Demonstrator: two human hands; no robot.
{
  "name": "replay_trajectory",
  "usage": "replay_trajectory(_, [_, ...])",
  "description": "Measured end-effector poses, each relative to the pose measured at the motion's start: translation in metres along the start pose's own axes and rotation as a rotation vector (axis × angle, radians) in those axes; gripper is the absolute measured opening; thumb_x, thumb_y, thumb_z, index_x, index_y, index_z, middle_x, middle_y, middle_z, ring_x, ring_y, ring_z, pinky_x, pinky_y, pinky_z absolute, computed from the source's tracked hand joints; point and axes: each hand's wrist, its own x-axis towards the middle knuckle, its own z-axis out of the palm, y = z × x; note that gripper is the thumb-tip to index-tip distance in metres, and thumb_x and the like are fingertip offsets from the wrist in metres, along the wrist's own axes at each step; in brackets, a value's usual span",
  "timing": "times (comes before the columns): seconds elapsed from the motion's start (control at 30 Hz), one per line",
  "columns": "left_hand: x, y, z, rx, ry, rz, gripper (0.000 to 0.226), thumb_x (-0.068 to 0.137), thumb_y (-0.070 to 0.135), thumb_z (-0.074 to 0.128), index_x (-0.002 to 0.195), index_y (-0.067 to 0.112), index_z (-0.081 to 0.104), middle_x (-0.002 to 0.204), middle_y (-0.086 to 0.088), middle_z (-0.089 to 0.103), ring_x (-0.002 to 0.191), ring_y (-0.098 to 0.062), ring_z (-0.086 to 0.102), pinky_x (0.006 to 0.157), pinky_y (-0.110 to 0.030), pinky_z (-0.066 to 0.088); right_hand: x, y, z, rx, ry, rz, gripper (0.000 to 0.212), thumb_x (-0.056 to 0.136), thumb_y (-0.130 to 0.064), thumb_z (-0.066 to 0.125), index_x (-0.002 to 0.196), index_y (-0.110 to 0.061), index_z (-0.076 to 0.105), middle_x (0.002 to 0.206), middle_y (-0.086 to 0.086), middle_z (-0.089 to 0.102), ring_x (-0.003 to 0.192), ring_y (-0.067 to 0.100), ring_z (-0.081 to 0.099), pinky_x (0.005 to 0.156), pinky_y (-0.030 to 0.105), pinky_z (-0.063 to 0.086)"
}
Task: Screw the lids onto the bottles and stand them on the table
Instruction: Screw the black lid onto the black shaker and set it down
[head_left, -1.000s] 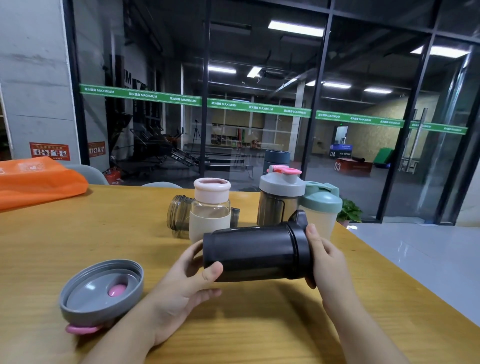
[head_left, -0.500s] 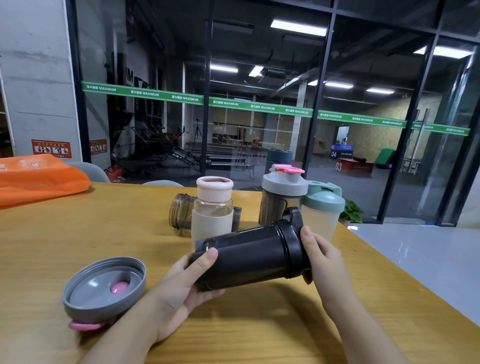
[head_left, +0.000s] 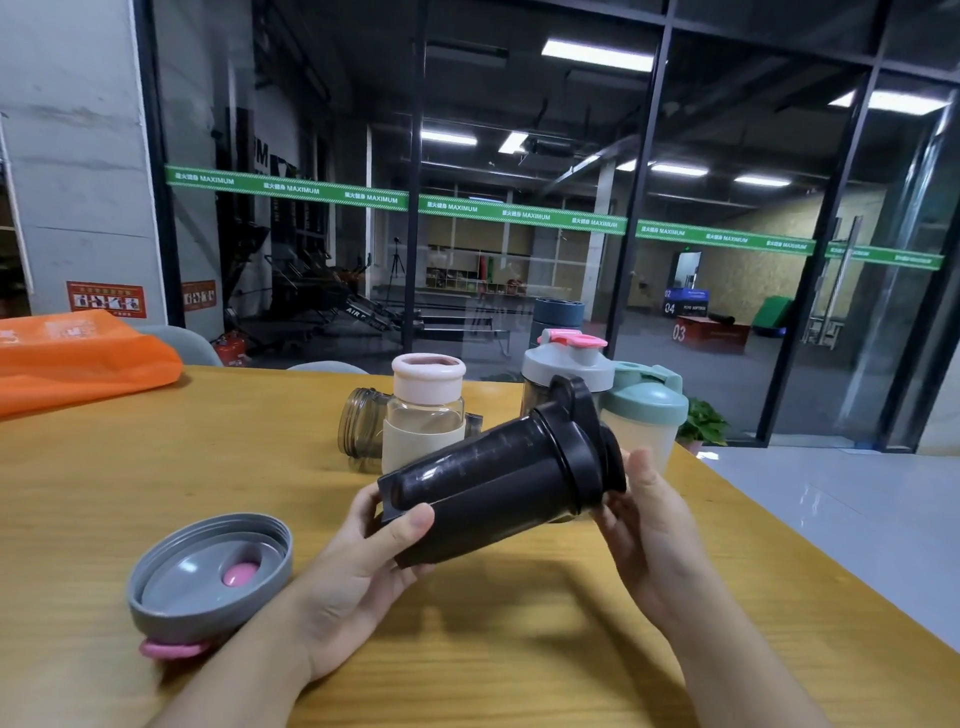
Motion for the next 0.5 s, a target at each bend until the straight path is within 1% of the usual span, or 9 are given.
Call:
replay_trajectory(0.03, [-0.001, 0.000, 0.001, -0.029, -0.008, -0.007, 0.115, 0.023, 0.031, 0.098, 0.127, 0.016, 0.052, 0.113, -0.011, 0.071, 0.096, -0.023, 0.070, 0.087, -0.038, 0.051, -0.001, 0.000, 0.001, 0.051, -0.024, 0.029, 0.041, 0.062, -0.047, 0.070, 0.086, -0.014, 0.071, 0.076, 0.001, 0.074, 0.066, 0.007, 0.068, 0.059, 0.017, 0.054])
replay_trajectory(0.07, [-0.002, 0.001, 0.002, -0.047, -0.019, -0.013, 0.115, 0.023, 0.029, 0.098, 0.126, 0.016, 0.052, 0.113, -0.012, 0.071, 0.097, -0.024, 0.070, 0.087, -0.037, 0.054, -0.001, 0.001, 0.002, 0.057, -0.061, 0.053, 0.047, 0.060, -0.051, 0.074, 0.091, -0.015, 0.070, 0.084, 0.002, 0.075, 0.073, 0.008, 0.070, 0.064, 0.018, 0.056])
replay_trajectory(0.1, [-0.003, 0.001, 0.002, -0.057, -0.022, -0.019, 0.115, 0.022, 0.028, 0.098, 0.126, 0.015, 0.052, 0.112, -0.012, 0.071, 0.098, -0.025, 0.070, 0.084, -0.036, 0.057, -0.002, 0.002, 0.005, 0.039, -0.091, 0.078, 0.061, 0.051, -0.058, 0.081, 0.095, -0.017, 0.070, 0.093, 0.003, 0.075, 0.082, 0.010, 0.070, 0.071, 0.022, 0.057])
replay_trajectory(0.13, [-0.004, 0.001, 0.003, -0.066, -0.021, -0.021, 0.115, 0.022, 0.027, 0.098, 0.127, 0.015, 0.052, 0.112, -0.013, 0.071, 0.098, -0.025, 0.070, 0.081, -0.034, 0.059, -0.003, 0.003, 0.006, 0.009, -0.121, 0.095, 0.075, 0.041, -0.064, 0.085, 0.100, -0.020, 0.070, 0.101, 0.004, 0.074, 0.090, 0.012, 0.069, 0.077, 0.026, 0.056])
replay_trajectory(0.17, [-0.004, 0.001, 0.003, -0.078, -0.016, -0.022, 0.116, 0.022, 0.026, 0.098, 0.127, 0.016, 0.051, 0.111, -0.013, 0.071, 0.098, -0.025, 0.070, 0.078, -0.034, 0.059, -0.005, 0.004, 0.009, -0.012, -0.142, 0.115, 0.085, 0.035, -0.066, 0.086, 0.105, -0.021, 0.068, 0.106, 0.004, 0.073, 0.096, 0.013, 0.068, 0.083, 0.029, 0.053])
replay_trajectory(0.23, [-0.006, 0.001, 0.003, -0.097, -0.014, -0.025, 0.118, 0.021, 0.024, 0.099, 0.128, 0.017, 0.050, 0.111, -0.013, 0.071, 0.099, -0.026, 0.070, 0.079, -0.035, 0.057, -0.006, 0.005, 0.008, -0.032, -0.161, 0.141, 0.099, 0.032, -0.064, 0.088, 0.115, -0.017, 0.061, 0.108, 0.004, 0.072, 0.099, 0.015, 0.067, 0.091, 0.034, 0.048])
replay_trajectory(0.33, [-0.006, -0.001, 0.004, -0.094, -0.017, -0.017, 0.119, 0.023, 0.024, 0.099, 0.130, 0.018, 0.047, 0.111, -0.011, 0.071, 0.101, -0.026, 0.069, 0.082, -0.036, 0.054, -0.008, 0.009, 0.009, -0.073, -0.170, 0.158, 0.102, 0.030, -0.054, 0.092, 0.116, -0.013, 0.056, 0.104, 0.002, 0.073, 0.097, 0.015, 0.067, 0.093, 0.035, 0.048])
replay_trajectory(0.43, [-0.006, -0.004, 0.005, -0.061, -0.009, 0.014, 0.117, 0.024, 0.026, 0.099, 0.129, 0.022, 0.046, 0.111, -0.008, 0.071, 0.103, -0.026, 0.068, 0.083, -0.037, 0.056, -0.010, 0.016, 0.014, -0.214, -0.155, 0.213, 0.094, 0.036, -0.040, 0.091, 0.116, -0.010, 0.053, 0.115, 0.010, 0.067, 0.109, 0.021, 0.063, 0.102, 0.040, 0.046])
replay_trajectory(0.5, [-0.006, -0.005, 0.006, 0.006, -0.008, 0.040, 0.115, 0.026, 0.032, 0.098, 0.128, 0.023, 0.046, 0.113, -0.008, 0.071, 0.104, -0.024, 0.068, 0.085, -0.035, 0.056, -0.012, 0.017, 0.016, -0.271, -0.132, 0.201, 0.092, 0.039, -0.040, 0.088, 0.117, -0.010, 0.052, 0.116, 0.010, 0.065, 0.113, 0.024, 0.061, 0.105, 0.041, 0.044])
